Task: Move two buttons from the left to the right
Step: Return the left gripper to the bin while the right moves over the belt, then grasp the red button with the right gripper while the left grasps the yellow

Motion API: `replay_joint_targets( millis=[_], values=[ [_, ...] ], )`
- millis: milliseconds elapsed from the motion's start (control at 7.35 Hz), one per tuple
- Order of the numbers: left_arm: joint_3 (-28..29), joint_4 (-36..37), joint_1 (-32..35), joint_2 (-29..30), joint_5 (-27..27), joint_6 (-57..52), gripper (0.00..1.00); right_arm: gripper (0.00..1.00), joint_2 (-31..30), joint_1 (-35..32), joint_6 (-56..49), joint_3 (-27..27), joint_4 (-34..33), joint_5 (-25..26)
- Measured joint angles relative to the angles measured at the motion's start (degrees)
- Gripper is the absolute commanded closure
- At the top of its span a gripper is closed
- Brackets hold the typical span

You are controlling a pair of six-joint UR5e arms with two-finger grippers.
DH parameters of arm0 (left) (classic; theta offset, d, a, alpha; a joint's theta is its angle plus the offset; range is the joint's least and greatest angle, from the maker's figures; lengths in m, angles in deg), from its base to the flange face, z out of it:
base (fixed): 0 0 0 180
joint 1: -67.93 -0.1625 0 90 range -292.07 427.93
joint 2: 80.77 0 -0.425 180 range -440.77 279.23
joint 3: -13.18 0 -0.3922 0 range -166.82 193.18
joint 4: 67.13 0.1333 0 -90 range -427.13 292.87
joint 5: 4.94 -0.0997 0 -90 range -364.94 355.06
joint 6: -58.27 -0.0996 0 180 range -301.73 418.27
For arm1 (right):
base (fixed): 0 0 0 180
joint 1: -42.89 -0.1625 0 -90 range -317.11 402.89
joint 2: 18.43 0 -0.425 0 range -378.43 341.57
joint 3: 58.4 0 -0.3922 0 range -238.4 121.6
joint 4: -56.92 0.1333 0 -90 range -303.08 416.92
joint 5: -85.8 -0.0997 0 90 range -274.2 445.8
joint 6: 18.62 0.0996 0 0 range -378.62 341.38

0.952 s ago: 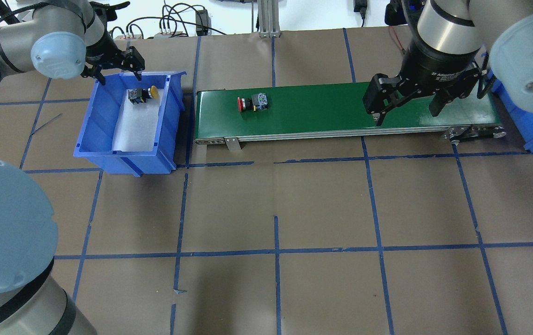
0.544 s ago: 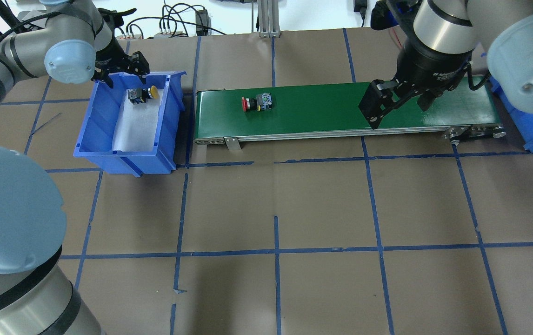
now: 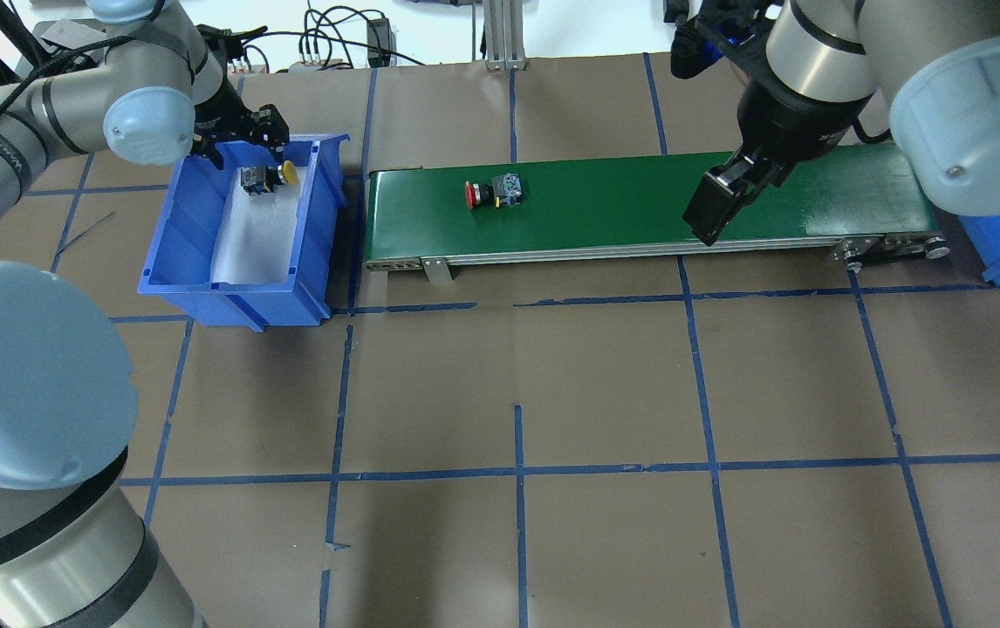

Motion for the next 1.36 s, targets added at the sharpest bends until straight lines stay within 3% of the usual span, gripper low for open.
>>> replay_joint_targets(
  millis=[408, 680, 1224, 1360],
  values=[
    [0.0, 1.1, 0.1, 1.1, 0.0, -0.3, 0.09, 0.00, 4.2, -0.2, -26.4, 3.0, -5.5, -1.8],
    [0.0, 1.9, 0.2, 1.7, 0.0, -0.3, 0.09, 0.00, 9.0, -0.7, -37.8, 1.7, -8.0, -3.2],
    [0.0, 3.1, 0.3, 2.7, 0.0, -0.4, 0.08, 0.00, 23.8, -5.3, -41.6, -13.3, -8.9, -3.0],
    [0.0, 3.3, 0.3, 2.8, 0.0, -0.4, 0.00, 0.00, 27.1, -5.9, -41.6, -16.7, -8.7, -2.9]
  ],
)
